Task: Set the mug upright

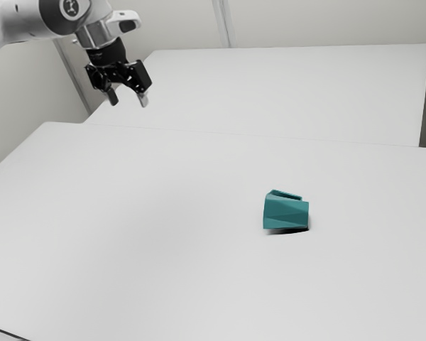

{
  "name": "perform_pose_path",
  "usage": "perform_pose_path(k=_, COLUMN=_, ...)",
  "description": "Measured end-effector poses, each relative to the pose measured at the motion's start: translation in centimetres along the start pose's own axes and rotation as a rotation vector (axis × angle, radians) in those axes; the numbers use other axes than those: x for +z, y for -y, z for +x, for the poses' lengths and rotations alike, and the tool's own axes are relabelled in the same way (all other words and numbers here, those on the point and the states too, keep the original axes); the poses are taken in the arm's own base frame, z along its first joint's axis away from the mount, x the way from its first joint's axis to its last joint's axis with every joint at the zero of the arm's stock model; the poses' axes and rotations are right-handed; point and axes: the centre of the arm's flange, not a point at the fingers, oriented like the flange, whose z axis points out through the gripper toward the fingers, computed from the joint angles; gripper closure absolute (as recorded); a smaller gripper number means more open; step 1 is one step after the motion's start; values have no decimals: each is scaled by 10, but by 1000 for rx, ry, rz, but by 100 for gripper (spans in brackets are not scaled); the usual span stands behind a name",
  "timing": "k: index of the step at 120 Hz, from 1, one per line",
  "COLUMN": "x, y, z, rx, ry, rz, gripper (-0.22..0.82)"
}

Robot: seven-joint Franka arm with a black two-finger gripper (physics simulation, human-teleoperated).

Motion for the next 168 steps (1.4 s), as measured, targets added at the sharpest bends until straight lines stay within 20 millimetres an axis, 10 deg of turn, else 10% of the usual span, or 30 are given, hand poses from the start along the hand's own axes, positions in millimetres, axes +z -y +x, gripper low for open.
perform_pose_path(k=44, x=35, y=0, z=-3, rx=-6, ry=11, rz=-22, gripper=0)
perform_pose_path(k=109, x=153, y=-31, z=-50, rx=-154, ry=-136, rz=-203, gripper=0)
perform_pose_path(k=168, x=224, y=-31, z=-12, rx=-345, ry=-250, rz=-279, gripper=0)
